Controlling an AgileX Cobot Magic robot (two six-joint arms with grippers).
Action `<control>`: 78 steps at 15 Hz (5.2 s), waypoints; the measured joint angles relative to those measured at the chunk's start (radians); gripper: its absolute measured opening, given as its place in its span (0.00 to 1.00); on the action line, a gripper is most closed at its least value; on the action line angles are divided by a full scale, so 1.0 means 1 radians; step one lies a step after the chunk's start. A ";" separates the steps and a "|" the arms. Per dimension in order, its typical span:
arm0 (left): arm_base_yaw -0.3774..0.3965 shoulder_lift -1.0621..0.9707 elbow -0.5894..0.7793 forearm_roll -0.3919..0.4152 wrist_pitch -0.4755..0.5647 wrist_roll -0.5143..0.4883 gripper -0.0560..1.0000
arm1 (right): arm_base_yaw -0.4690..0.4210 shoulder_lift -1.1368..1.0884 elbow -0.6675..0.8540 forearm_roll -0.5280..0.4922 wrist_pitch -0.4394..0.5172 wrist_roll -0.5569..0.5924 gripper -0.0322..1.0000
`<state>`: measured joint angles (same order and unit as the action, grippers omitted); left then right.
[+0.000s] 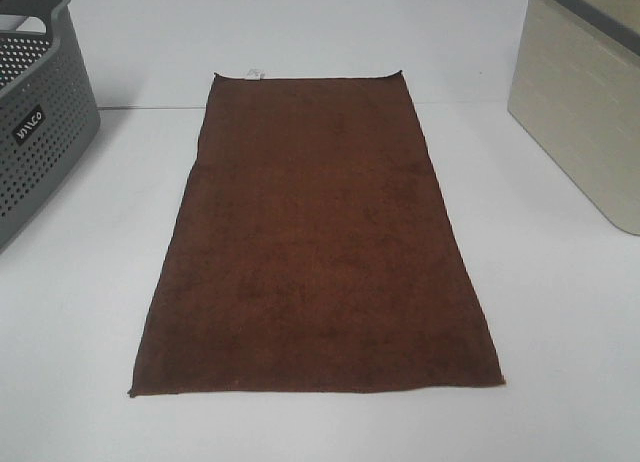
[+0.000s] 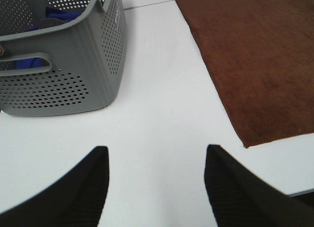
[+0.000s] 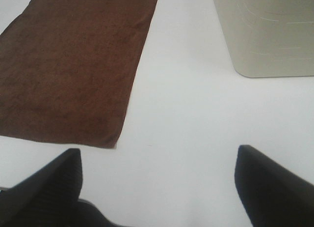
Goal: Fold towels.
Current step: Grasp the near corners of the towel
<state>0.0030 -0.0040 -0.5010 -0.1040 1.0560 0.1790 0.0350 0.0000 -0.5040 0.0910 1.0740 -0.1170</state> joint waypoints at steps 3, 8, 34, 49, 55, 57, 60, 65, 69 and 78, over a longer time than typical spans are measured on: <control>0.000 0.000 0.000 0.000 0.000 0.000 0.58 | 0.000 0.000 0.000 0.000 0.000 0.000 0.80; 0.000 0.000 0.000 0.000 0.000 0.000 0.58 | 0.000 0.000 0.000 0.000 0.000 0.000 0.80; 0.000 0.000 0.000 0.000 0.000 0.000 0.58 | 0.000 0.000 0.000 0.000 0.000 0.000 0.80; 0.000 0.075 0.013 -0.074 -0.274 -0.024 0.58 | 0.000 0.149 -0.020 -0.008 -0.108 0.081 0.76; 0.000 0.549 0.080 -0.388 -0.514 -0.031 0.58 | 0.000 0.606 -0.020 0.123 -0.285 0.134 0.76; 0.000 0.771 0.080 -0.470 -0.533 -0.002 0.58 | 0.000 0.787 -0.021 0.149 -0.329 0.127 0.76; 0.000 1.105 0.079 -0.619 -0.585 0.183 0.58 | 0.000 1.025 -0.021 0.197 -0.433 0.068 0.76; 0.000 1.518 -0.024 -1.003 -0.544 0.571 0.58 | -0.004 1.356 -0.021 0.408 -0.626 -0.124 0.76; 0.000 1.722 -0.050 -1.293 -0.496 0.861 0.58 | -0.004 1.560 -0.085 0.638 -0.640 -0.398 0.76; -0.001 1.929 -0.062 -1.547 -0.409 1.211 0.58 | -0.004 1.780 -0.153 0.915 -0.600 -0.705 0.76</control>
<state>0.0020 1.9250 -0.5630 -1.6510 0.6470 1.3900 0.0310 1.7800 -0.6570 1.0060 0.4740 -0.8220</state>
